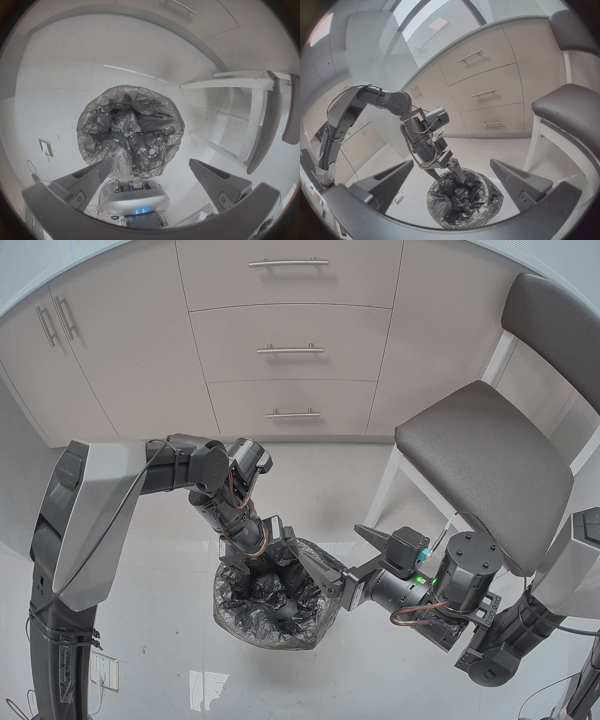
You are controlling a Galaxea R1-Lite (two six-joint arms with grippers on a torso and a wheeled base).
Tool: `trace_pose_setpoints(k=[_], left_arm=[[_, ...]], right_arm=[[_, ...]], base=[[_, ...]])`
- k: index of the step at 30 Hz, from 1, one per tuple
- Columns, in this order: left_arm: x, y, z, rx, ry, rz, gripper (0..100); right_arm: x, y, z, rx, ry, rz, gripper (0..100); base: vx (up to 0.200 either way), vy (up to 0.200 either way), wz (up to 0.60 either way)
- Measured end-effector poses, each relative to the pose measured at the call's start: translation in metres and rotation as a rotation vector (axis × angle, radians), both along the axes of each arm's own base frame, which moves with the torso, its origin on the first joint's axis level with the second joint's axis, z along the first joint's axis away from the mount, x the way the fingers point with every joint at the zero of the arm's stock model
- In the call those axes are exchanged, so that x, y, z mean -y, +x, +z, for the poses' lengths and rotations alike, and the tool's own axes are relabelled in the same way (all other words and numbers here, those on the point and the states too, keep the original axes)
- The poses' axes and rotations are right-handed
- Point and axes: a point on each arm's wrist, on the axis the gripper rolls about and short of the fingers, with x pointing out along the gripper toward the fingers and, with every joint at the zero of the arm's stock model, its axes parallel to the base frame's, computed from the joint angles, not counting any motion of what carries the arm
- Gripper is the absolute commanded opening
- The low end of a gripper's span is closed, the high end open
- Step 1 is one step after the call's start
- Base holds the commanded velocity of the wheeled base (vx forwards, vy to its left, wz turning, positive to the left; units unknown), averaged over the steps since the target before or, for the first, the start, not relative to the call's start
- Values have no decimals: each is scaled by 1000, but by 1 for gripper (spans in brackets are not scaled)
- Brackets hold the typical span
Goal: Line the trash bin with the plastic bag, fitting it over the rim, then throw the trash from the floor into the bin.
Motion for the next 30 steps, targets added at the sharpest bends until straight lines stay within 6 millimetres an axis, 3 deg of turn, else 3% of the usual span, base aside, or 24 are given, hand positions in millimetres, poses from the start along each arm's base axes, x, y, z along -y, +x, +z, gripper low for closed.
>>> trace_pose_setpoints(k=[30], left_arm=[[12,-4,-1,16,-6,-21,100]], right_arm=[[-1,0,-2,-4,-6,-19,100]], base=[[0,0,0]])
